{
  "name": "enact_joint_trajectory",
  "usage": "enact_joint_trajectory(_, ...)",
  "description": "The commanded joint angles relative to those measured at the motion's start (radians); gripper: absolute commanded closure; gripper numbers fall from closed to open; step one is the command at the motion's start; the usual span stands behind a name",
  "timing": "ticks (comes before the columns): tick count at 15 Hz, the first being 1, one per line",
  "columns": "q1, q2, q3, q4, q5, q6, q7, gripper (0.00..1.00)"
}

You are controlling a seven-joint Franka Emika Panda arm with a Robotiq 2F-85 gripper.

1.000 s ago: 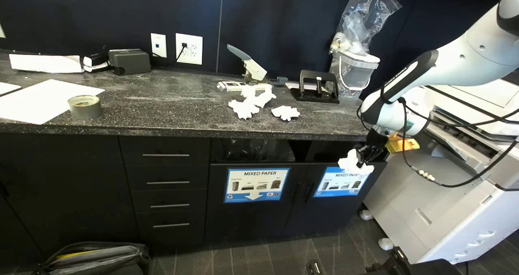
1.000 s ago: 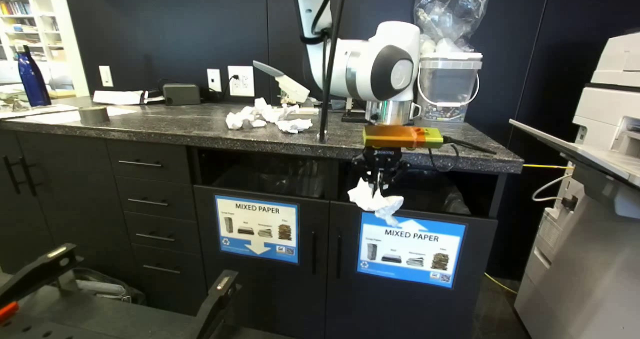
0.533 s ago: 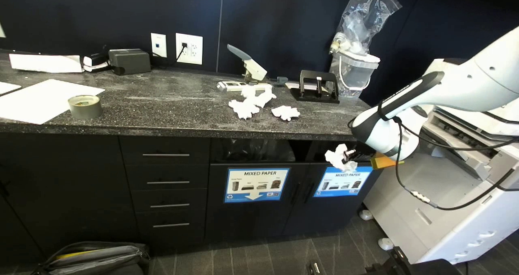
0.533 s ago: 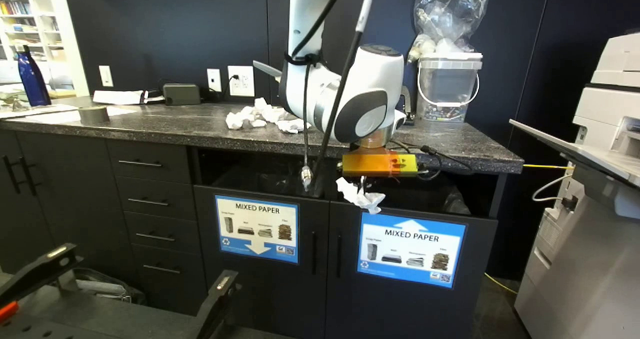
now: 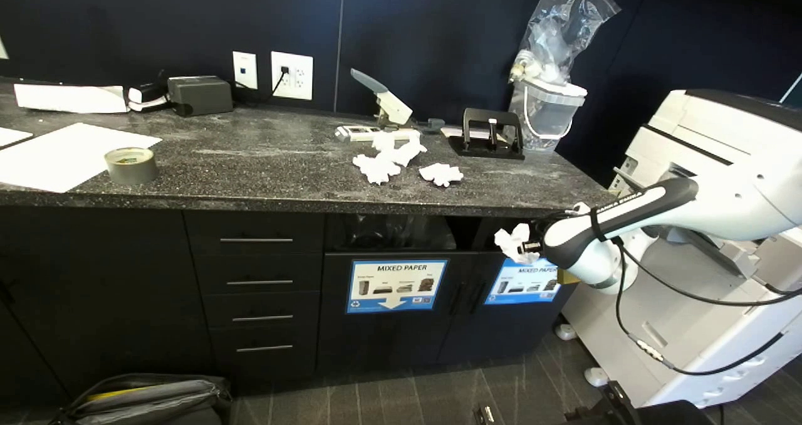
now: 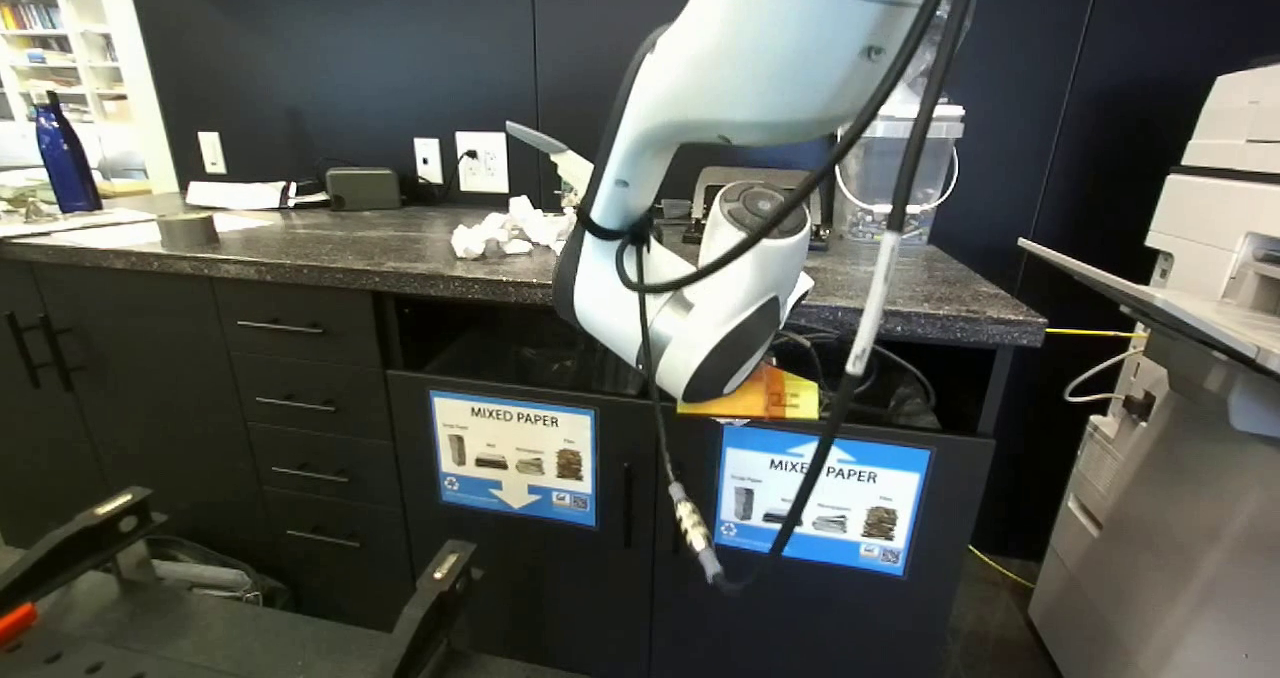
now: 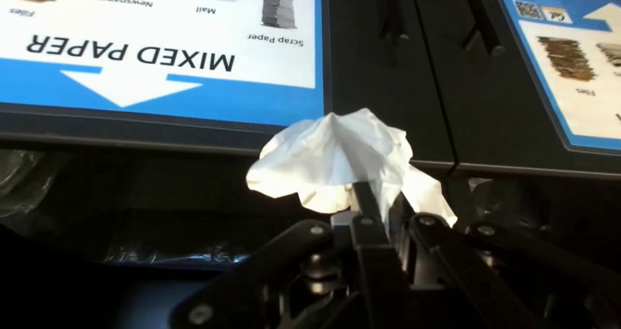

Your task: Put the tissues inside the rubbish bin.

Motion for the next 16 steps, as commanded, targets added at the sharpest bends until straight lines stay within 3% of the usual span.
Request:
enact_joint_trajectory(1, 0.062, 0.146, -0.035, 0.165, -0.101, 0.142, 0.191, 0.9)
enact_joint_trajectory(7, 0.3, 0.278, -0.193, 0.458, -0.04, 0.329, 0.475, 0.9)
enact_joint_trajectory(11, 0.435, 0.355, -0.304, 0.635, 0.037, 0.332, 0.614, 0.89)
enact_joint_trajectory(13, 0.484, 0.392, -0.353, 0.7, 0.083, 0.33, 0.655, 0.9)
enact_joint_trajectory(14, 0.46, 0.423, -0.309, 0.728, 0.114, 0.316, 0.588, 0.9)
enact_joint_trajectory(16, 0.477, 0.461, -0.32, 0.783, 0.145, 0.308, 0.594, 0.9)
